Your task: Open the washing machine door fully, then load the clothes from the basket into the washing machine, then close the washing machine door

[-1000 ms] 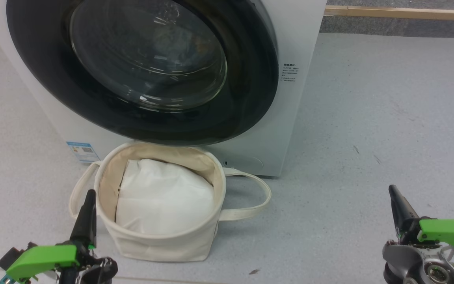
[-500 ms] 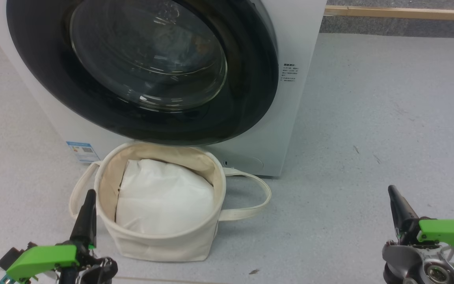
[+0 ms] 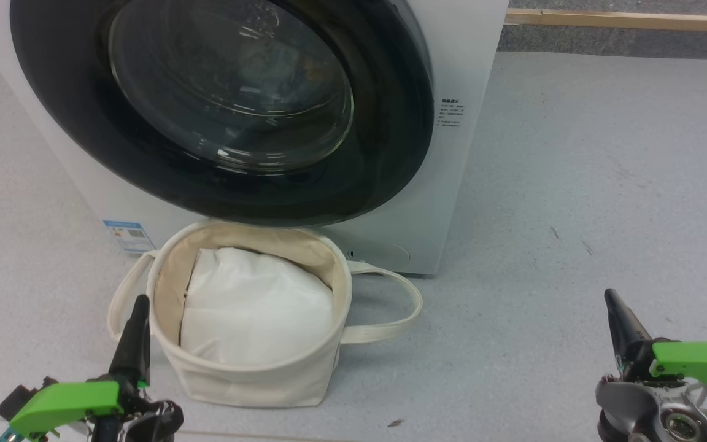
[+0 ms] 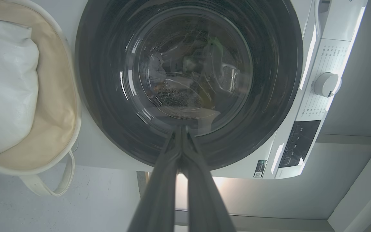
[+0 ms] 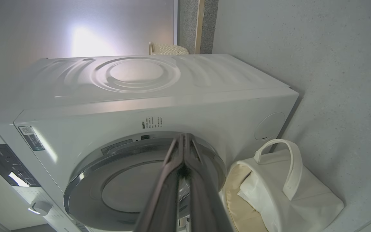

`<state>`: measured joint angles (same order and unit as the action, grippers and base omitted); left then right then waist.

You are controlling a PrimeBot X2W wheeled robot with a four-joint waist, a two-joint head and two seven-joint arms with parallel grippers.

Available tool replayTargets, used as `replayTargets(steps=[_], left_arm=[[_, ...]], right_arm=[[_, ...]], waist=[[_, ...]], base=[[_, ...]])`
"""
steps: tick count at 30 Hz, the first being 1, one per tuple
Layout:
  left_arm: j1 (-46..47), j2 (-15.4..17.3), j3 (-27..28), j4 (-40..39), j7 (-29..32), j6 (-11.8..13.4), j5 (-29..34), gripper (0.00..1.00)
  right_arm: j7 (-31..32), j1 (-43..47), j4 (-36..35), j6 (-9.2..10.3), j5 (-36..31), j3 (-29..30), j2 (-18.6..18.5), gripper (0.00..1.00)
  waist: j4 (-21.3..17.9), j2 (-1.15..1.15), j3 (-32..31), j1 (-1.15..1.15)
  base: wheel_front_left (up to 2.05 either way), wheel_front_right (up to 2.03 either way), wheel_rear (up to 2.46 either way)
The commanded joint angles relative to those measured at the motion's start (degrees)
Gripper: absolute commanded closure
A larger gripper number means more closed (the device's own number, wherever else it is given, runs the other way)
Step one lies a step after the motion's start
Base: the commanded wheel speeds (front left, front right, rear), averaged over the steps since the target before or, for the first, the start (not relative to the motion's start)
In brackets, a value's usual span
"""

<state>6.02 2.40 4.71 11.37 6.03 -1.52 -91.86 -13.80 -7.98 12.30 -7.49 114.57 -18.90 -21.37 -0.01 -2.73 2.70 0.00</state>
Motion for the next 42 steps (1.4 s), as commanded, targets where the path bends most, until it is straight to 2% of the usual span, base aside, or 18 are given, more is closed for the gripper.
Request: replayTargets(steps=[1, 42], left_arm=[[1.4, 0.5, 2.1, -2.3, 0.4, 0.1, -0.1, 1.0], [1.3, 0.5, 2.1, -2.3, 0.4, 0.1, -0.1, 1.0]], right_arm=[[-0.6, -1.9, -2.1, 0.0, 0.5, -0.6, -1.6, 1.0], [-0.9, -2.0, -2.2, 0.0, 0.8, -1.0, -1.9, 1.0]], waist=[[0.0, 0.0, 0.0, 0.0], [0.0, 0.0, 0.0, 0.0]], base=[[0.0, 0.0, 0.0], [0.0, 0.0, 0.0]])
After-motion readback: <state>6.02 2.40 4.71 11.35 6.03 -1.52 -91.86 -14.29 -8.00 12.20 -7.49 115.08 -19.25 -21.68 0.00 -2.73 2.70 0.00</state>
